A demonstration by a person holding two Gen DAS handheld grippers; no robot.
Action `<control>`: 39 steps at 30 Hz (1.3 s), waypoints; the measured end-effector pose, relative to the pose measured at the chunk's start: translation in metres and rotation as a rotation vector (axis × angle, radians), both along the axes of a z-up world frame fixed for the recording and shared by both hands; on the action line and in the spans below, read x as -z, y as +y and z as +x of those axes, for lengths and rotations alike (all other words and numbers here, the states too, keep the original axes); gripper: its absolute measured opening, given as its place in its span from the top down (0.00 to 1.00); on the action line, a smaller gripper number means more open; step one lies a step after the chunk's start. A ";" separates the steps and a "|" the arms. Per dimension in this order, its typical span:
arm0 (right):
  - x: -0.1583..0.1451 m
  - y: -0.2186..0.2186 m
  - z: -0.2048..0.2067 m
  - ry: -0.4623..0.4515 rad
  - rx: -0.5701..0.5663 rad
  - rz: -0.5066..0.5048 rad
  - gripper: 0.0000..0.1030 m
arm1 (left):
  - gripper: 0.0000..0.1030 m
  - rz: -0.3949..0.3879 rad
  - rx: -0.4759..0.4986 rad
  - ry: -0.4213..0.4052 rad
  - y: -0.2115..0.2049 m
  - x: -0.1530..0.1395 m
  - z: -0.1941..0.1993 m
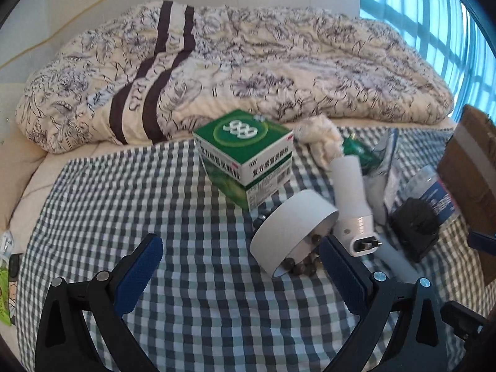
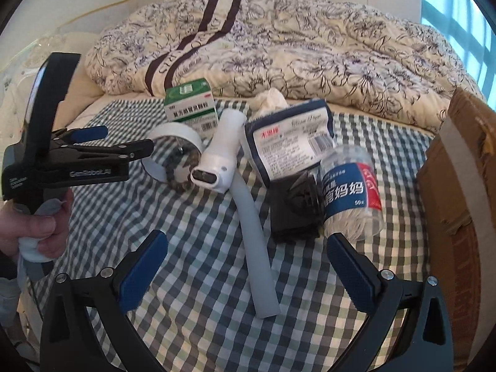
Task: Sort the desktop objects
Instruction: 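Grasp the white tape roll with the left tool while the right tool approaches the white hose, then grasp the white flexible hose with the right tool and lift it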
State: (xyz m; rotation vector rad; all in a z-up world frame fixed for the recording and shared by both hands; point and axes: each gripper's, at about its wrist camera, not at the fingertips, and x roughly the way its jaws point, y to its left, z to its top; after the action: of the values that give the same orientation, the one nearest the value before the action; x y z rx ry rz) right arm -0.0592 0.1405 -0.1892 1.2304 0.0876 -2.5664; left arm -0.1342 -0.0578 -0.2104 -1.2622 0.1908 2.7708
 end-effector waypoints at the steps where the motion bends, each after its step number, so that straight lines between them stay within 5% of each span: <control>1: 0.002 0.000 -0.001 -0.006 -0.001 0.002 0.00 | 0.00 -0.004 -0.005 -0.006 0.000 0.004 -0.003; 6: 0.011 -0.001 -0.005 -0.036 -0.005 -0.003 0.00 | 0.03 -0.009 -0.021 -0.021 0.001 0.017 -0.017; 9: 0.015 -0.002 -0.007 -0.051 -0.012 -0.005 0.00 | 0.21 -0.008 -0.025 -0.027 0.001 0.020 -0.023; 13: 0.023 -0.007 -0.009 -0.067 -0.024 0.018 0.00 | 0.66 0.028 -0.023 -0.078 0.000 0.028 -0.032; 16: 0.028 -0.008 -0.010 -0.082 -0.029 0.028 0.00 | 0.84 0.052 -0.025 -0.083 -0.003 0.030 -0.032; 27: 0.042 -0.004 -0.013 -0.142 -0.025 0.010 0.02 | 0.91 0.177 -0.037 -0.038 -0.023 0.001 -0.021; 30: 0.046 -0.003 -0.015 -0.170 -0.025 0.008 0.13 | 0.92 0.218 -0.029 -0.025 -0.026 -0.011 -0.020; 32: 0.048 -0.003 -0.016 -0.186 -0.028 0.007 0.31 | 0.92 0.220 -0.027 -0.007 -0.026 -0.019 -0.018; 34: 0.051 -0.004 -0.016 -0.201 -0.032 0.021 0.39 | 0.92 0.222 -0.021 0.011 -0.025 -0.027 -0.015; 39: 0.053 -0.006 -0.015 -0.197 -0.046 0.053 0.39 | 0.92 0.229 -0.012 0.041 -0.025 -0.042 -0.009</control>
State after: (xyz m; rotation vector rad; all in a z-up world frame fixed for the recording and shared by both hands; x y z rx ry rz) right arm -0.0743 0.1341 -0.2424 1.4759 0.1408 -2.4040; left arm -0.1431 -0.0827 -0.1679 -1.1546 -0.1280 2.7335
